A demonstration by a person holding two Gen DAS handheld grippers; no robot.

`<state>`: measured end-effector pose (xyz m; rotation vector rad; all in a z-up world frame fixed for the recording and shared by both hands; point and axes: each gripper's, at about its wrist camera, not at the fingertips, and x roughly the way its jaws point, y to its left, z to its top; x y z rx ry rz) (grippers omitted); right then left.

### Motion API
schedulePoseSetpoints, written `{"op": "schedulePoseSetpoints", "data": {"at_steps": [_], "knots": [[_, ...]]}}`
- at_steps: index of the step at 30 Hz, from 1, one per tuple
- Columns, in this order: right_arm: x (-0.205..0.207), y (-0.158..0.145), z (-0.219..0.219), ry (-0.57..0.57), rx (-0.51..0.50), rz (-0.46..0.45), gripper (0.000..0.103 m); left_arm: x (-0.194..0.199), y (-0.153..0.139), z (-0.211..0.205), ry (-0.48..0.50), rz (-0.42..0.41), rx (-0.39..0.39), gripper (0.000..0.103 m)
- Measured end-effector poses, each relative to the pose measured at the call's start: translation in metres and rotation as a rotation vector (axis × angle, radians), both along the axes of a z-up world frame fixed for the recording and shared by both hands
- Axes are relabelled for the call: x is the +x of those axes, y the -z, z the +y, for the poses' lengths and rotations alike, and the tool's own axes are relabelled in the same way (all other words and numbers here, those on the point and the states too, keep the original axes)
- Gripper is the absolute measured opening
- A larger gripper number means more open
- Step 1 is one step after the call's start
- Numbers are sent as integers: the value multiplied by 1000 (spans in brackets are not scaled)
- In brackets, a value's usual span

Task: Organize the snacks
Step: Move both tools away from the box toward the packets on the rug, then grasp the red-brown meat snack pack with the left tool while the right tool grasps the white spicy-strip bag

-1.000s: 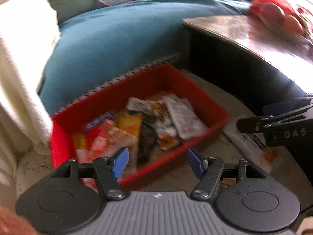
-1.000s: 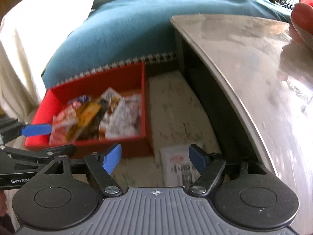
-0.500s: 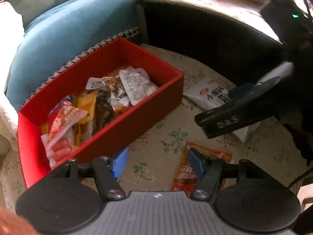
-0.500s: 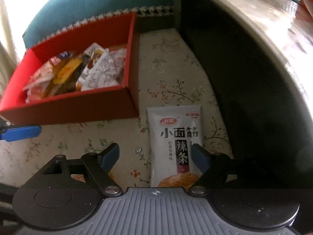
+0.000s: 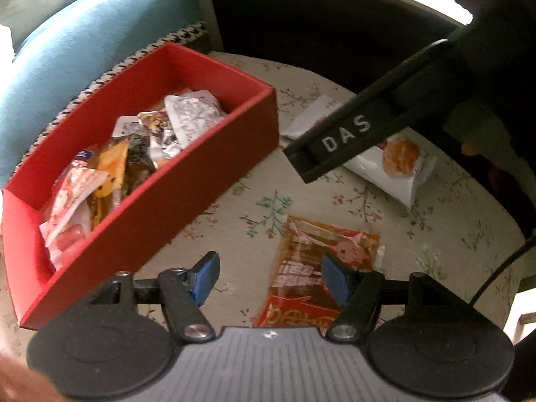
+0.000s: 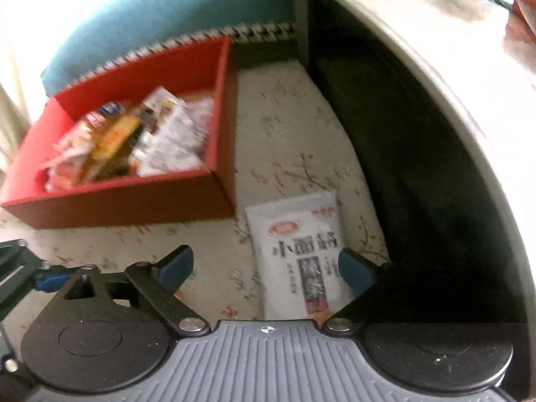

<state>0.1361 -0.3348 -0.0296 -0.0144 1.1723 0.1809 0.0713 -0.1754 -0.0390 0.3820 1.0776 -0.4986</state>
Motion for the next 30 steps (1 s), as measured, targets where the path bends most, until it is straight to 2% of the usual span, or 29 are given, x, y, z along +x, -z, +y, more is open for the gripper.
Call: {"op": "schedulePoseSetpoints", "data": {"at_steps": [6, 9, 10, 16, 20, 22, 24, 26, 30], "knots": [[3, 19, 8, -25, -45, 55, 103, -3, 9, -7, 16, 26, 12, 62], [3, 23, 19, -74, -123, 52, 103, -6, 9, -10, 26, 17, 11, 67], [4, 23, 18, -60, -113, 50, 103, -7, 9, -10, 27, 14, 9, 69], [0, 25, 15, -33, -97, 9, 103, -10, 11, -10, 30, 14, 0, 87], [-1, 25, 15, -39, -97, -3, 103, -15, 16, -14, 68, 22, 2, 99], [-3, 23, 15, -39, -97, -5, 103, -17, 20, -16, 94, 38, -12, 99], [-3, 24, 15, -41, -96, -12, 103, -19, 28, -20, 116, 74, 17, 99], [-5, 24, 14, -44, -96, -17, 103, -26, 28, -21, 134, 27, 7, 99], [-3, 24, 14, -43, -96, -14, 103, -24, 29, -19, 119, 23, -13, 99]]}}
